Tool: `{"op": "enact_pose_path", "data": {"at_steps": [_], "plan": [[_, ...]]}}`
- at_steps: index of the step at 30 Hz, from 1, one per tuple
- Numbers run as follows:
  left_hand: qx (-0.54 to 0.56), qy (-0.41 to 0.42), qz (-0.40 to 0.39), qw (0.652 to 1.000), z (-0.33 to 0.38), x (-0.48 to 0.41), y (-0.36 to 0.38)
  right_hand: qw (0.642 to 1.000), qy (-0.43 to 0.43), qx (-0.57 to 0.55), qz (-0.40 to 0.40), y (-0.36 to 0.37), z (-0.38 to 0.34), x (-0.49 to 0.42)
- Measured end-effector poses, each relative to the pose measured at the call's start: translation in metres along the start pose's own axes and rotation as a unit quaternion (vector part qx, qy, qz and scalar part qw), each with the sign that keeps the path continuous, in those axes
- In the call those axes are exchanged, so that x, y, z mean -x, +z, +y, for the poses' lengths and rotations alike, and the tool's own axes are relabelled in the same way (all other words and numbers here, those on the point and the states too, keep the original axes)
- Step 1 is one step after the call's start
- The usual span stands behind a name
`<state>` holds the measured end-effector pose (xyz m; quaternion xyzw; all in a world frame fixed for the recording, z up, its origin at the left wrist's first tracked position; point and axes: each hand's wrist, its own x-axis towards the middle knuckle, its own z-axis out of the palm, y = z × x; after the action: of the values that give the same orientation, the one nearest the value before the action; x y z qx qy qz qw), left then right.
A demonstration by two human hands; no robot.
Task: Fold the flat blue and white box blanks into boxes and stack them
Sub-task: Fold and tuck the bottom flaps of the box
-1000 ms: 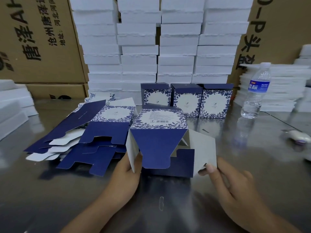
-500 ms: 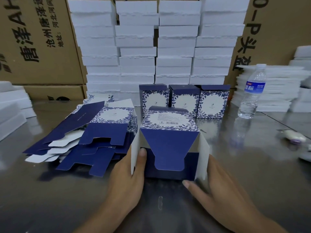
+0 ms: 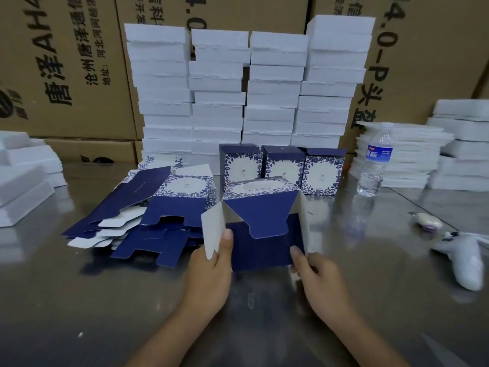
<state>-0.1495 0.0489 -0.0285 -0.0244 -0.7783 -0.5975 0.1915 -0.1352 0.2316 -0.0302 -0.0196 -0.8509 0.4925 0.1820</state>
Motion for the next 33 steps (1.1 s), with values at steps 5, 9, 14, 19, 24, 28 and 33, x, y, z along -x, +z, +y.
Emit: {"op": "enact_pose_path", "data": {"at_steps": [5, 9, 14, 19, 24, 28, 33], "plan": [[-0.044, 0.062, -0.006, 0.997, 0.001, 0.009, 0.004, 0.995, 0.027, -0.065, 0.074, 0.015, -0.004, -0.001], [-0.049, 0.028, -0.013, 0.998, 0.008, 0.012, 0.008, 0.992, 0.047, -0.076, 0.084, 0.013, -0.002, -0.003], [0.112, -0.136, 0.018, 0.984, 0.028, 0.01, 0.02, 0.981, 0.061, -0.143, 0.117, 0.01, -0.006, 0.001], [0.209, -0.266, -0.069, 0.938, 0.027, 0.012, 0.029, 0.97, 0.081, -0.208, 0.094, 0.01, -0.01, 0.001], [0.25, -0.205, -0.114, 0.939, 0.017, 0.007, 0.03, 0.969, 0.054, -0.235, 0.051, 0.012, -0.009, -0.001], [0.255, -0.176, -0.117, 0.944, 0.01, 0.005, 0.031, 0.957, 0.069, -0.281, 0.011, 0.012, -0.01, -0.002], [0.245, -0.168, -0.123, 0.947, 0.015, 0.011, 0.037, 0.952, 0.062, -0.296, -0.041, 0.011, -0.014, 0.001]]}}
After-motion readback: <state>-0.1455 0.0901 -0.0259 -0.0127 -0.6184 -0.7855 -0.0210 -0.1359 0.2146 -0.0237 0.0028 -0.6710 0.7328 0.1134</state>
